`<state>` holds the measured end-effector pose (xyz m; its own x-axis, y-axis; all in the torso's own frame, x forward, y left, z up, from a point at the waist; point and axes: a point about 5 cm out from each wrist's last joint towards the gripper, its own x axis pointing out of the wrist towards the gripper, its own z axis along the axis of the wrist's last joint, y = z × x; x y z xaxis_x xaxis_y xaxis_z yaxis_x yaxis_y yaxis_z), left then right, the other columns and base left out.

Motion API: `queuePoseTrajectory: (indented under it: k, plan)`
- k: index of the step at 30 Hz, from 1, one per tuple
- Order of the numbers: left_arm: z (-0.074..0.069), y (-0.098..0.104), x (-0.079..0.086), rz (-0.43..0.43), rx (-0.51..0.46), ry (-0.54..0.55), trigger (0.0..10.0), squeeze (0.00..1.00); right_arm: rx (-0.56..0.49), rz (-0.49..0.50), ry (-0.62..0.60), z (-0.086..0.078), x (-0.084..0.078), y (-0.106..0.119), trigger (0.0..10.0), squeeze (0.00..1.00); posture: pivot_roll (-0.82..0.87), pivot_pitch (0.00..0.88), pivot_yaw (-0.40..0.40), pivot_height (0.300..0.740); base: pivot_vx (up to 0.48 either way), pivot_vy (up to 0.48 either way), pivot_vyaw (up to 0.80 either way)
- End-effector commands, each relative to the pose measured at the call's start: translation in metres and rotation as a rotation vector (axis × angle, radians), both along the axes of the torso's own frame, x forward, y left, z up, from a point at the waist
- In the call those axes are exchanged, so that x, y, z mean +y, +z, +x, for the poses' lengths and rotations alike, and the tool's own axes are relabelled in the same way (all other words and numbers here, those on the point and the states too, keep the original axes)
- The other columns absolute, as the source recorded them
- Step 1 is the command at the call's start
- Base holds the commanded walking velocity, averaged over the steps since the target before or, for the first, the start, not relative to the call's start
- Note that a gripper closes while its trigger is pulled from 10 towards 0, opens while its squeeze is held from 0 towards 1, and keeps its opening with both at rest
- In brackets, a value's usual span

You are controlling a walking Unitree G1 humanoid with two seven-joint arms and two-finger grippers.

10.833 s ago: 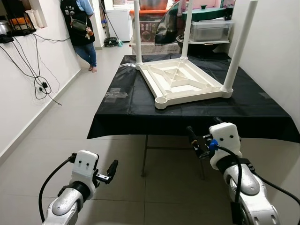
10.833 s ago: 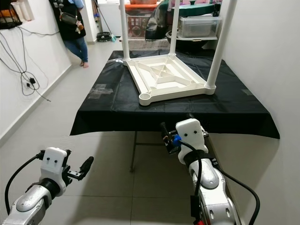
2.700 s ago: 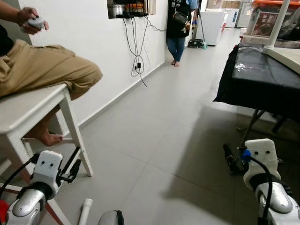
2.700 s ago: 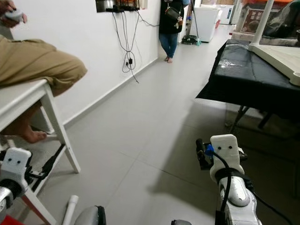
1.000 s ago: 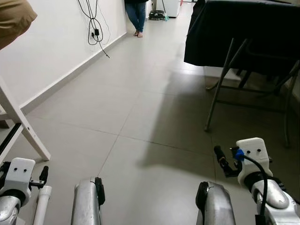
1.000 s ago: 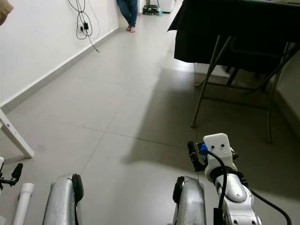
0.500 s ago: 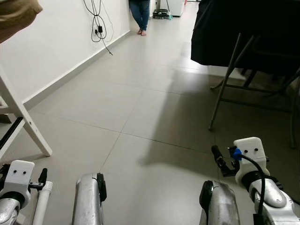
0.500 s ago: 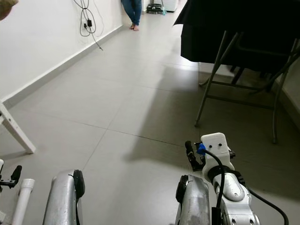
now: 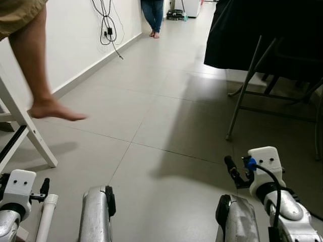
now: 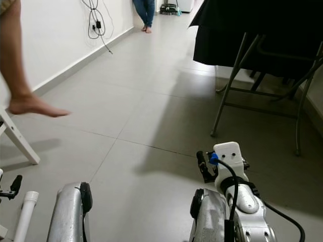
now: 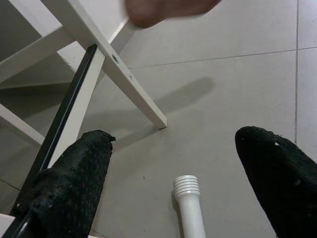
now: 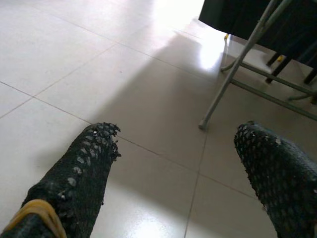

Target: Building children table

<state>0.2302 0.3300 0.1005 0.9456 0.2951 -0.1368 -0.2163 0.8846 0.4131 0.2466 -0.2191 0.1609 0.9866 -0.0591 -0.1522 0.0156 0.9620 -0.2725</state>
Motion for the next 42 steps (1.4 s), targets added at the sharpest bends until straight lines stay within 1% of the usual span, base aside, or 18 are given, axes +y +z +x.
queuePoseTrajectory:
  k: [1, 5, 9, 12, 18, 20, 21, 26, 27, 30, 34, 35, 36, 39, 42]
  plan:
    - [0.0, 0.001, 0.004, 0.022, 0.015, -0.014, 10.0, 0.0, -0.02, 0.02, 0.001, 0.004, 0.003, 0.001, 10.0, 0.0, 0.04, 0.0, -0.009, 0.3, 0.0, 0.0, 0.0]
    - [0.003, 0.003, 0.005, 0.033, 0.013, -0.023, 10.0, 0.0, -0.03, 0.028, -0.001, 0.005, 0.005, 0.001, 10.0, 0.0, 0.04, 0.0, -0.001, 0.3, 0.0, 0.0, 0.0]
    - [0.007, 0.004, 0.007, 0.043, 0.014, -0.023, 10.0, 0.0, -0.029, 0.034, -0.019, 0.002, 0.004, -0.001, 10.0, 0.0, 0.04, 0.0, 0.008, 0.3, 0.0, 0.0, 0.0]
    - [0.012, 0.005, 0.003, 0.047, 0.008, -0.039, 10.0, 0.0, -0.03, 0.032, -0.024, 0.0, 0.002, 0.0, 10.0, 0.0, 0.02, 0.0, 0.011, 0.3, 0.0, 0.0, 0.0]
    - [0.012, 0.002, 0.001, 0.048, 0.02, -0.052, 10.0, 0.0, -0.022, 0.018, -0.014, -0.002, 0.0, 0.001, 10.0, 0.0, 0.02, 0.006, 0.003, 0.3, 0.0, 0.0, 0.0]
    - [0.012, 0.001, 0.0, 0.046, 0.019, -0.056, 10.0, 0.0, -0.019, 0.015, -0.013, -0.002, -0.001, 0.0, 10.0, 0.0, 0.02, 0.006, 0.003, 0.3, 0.0, 0.0, 0.0]
    - [0.008, -0.001, -0.003, 0.048, 0.027, -0.069, 10.0, 0.0, -0.017, 0.017, -0.015, -0.002, -0.002, 0.0, 10.0, 0.0, 0.03, 0.018, -0.003, 0.3, 0.0, 0.0, 0.0]
    - [0.006, -0.002, -0.004, 0.05, 0.032, -0.074, 10.0, 0.0, -0.017, 0.019, -0.015, -0.002, -0.001, 0.0, 10.0, 0.0, 0.03, 0.019, -0.004, 0.3, 0.0, 0.0, 0.0]
    - [0.0, -0.006, -0.002, 0.053, 0.045, -0.073, 10.0, 0.0, -0.017, 0.02, -0.007, -0.002, 0.002, 0.0, 10.0, 0.0, 0.02, 0.032, -0.007, 0.3, 0.0, 0.0, 0.0]
    - [-0.002, -0.007, 0.0, 0.054, 0.049, -0.07, 10.0, 0.0, -0.017, 0.019, -0.003, -0.003, 0.003, 0.0, 10.0, 0.0, 0.02, 0.032, -0.007, 0.3, 0.0, 0.0, 0.0]
    - [-0.002, -0.007, 0.0, 0.054, 0.048, -0.071, 10.0, 0.0, -0.017, 0.019, -0.003, -0.003, 0.003, 0.0, 10.0, 0.0, 0.02, 0.032, -0.007, 0.3, 0.0, 0.0, 0.0]
    - [0.001, -0.009, -0.004, 0.049, 0.055, -0.086, 10.0, 0.0, -0.008, 0.007, -0.011, -0.009, -0.002, 0.001, 10.0, 0.0, -0.03, 0.069, 0.0, 0.3, 0.0, 0.0, 0.0]
    - [0.004, -0.011, -0.007, 0.045, 0.06, -0.098, 10.0, 0.0, 0.0, -0.003, -0.017, -0.013, -0.005, 0.002, 10.0, 0.0, -0.03, 0.069, 0.0, 0.3, 0.0, 0.0, 0.0]
    - [0.005, -0.013, -0.01, 0.041, 0.067, -0.11, 10.0, 0.0, 0.005, -0.008, -0.023, -0.017, -0.007, 0.003, 10.0, 0.0, -0.04, 0.083, -0.004, 0.3, 0.0, 0.0, 0.0]
    - [0.002, -0.017, -0.013, 0.034, 0.077, -0.119, 10.0, 0.0, 0.014, -0.012, -0.018, -0.02, -0.008, 0.004, 10.0, 0.0, -0.04, 0.092, -0.014, 0.3, 0.0, 0.0, 0.0]
